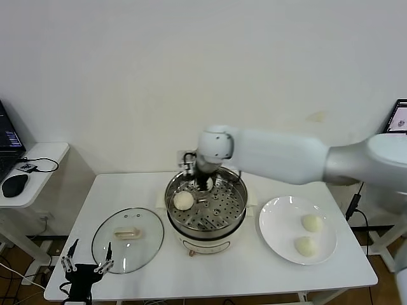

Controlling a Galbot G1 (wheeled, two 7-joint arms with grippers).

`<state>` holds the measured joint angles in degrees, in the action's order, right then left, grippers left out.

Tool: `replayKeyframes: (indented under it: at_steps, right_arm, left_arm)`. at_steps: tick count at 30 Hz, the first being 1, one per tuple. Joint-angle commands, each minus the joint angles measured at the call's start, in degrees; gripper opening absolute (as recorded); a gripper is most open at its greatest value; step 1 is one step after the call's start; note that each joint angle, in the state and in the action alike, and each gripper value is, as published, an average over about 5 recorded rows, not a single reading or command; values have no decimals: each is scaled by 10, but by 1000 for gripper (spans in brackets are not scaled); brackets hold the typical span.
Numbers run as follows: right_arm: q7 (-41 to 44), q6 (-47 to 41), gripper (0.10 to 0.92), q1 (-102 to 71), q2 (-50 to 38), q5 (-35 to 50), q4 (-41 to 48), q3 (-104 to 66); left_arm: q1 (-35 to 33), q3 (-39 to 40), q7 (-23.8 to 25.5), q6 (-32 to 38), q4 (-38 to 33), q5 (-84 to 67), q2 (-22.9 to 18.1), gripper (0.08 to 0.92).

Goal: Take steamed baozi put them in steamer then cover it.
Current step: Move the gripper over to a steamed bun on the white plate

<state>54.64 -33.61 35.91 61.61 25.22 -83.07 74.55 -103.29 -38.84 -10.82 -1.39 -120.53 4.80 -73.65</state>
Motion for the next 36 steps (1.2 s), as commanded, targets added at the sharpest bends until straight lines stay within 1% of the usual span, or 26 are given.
replayKeyframes:
  at_steps: [1,3,6,11,16,20,25,36]
  right_arm:
    - [105,99,823,70,-262,-101,-137,17]
    - [112,114,822,55,-316,-130,-154,14]
    - [118,137,823,29,-372,-169,-170,9]
    - [111,167,823,-48,-430,-233,-174,-17]
    - [95,181,823,-191,-462,-279,-167,-105]
    - [75,186,823,-303,-465,-295,-154,-188]
    - [52,190,823,-407,-442,-311,-132,-256]
    - [48,190,823,-469,-396,-335,-85,-297]
  left_arm:
    - [-1,2,0,0,-1,1,0,823]
    - [-3,5,0,0,-1,3,0,823]
    - [-4,10,-1,1,2,7,0,823]
    - [-3,15,-2,1,7,10,0,823]
    - [-3,18,-3,1,11,13,-2,823]
    - [-5,19,-4,1,12,15,-3,823]
    - [-5,16,-2,0,13,16,-3,823]
    - [-11,6,-1,-2,14,19,-5,823]
